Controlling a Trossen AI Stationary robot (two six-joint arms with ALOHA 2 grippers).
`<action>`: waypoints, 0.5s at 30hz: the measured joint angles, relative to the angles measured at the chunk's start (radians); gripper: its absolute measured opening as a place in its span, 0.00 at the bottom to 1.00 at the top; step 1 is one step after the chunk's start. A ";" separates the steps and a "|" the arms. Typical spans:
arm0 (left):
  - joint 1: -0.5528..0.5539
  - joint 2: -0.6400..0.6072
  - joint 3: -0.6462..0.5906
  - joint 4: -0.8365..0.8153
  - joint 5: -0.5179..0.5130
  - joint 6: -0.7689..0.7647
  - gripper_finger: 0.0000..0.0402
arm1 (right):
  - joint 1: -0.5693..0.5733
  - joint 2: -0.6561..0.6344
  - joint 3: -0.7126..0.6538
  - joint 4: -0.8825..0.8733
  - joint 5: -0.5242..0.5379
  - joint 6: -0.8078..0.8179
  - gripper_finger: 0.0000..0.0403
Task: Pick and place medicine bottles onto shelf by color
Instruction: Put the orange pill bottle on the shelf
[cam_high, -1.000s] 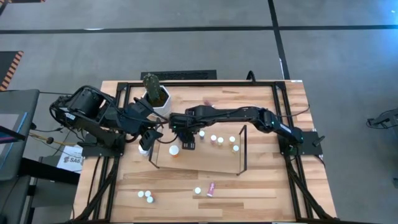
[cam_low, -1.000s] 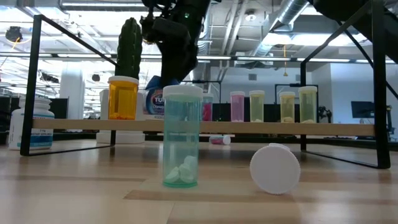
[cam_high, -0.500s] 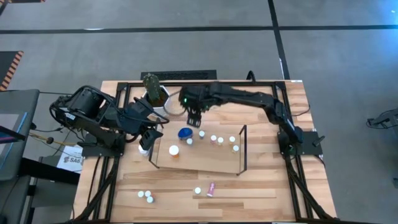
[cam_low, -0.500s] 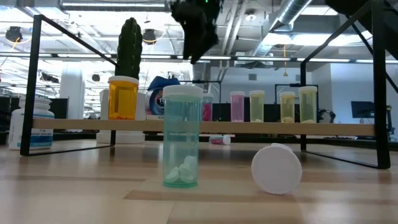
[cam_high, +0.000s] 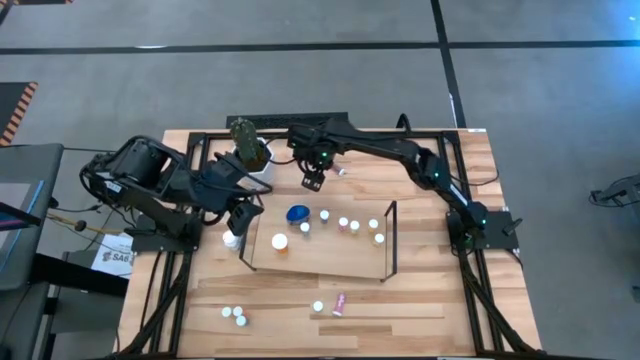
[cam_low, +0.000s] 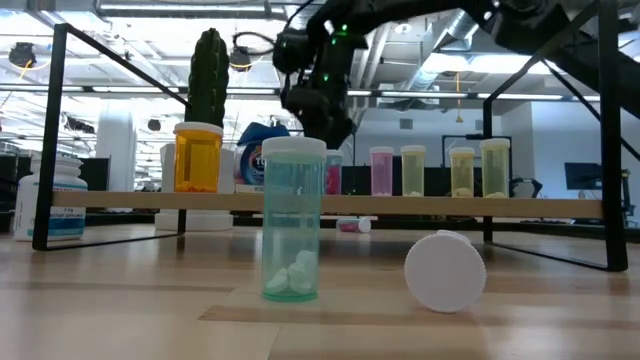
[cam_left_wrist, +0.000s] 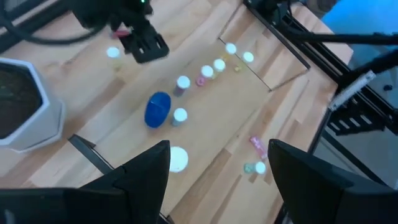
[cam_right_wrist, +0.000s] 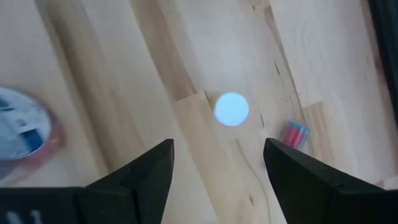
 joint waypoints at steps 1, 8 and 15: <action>0.004 0.000 0.000 0.000 -0.003 0.000 0.64 | -0.004 0.007 0.000 0.006 0.000 -0.001 0.67; 0.035 0.000 0.000 0.000 -0.003 0.011 0.64 | -0.029 0.038 -0.001 0.064 0.002 -0.003 0.67; 0.061 0.000 0.000 0.000 -0.002 0.039 0.64 | -0.038 0.054 0.003 0.099 0.003 0.010 0.67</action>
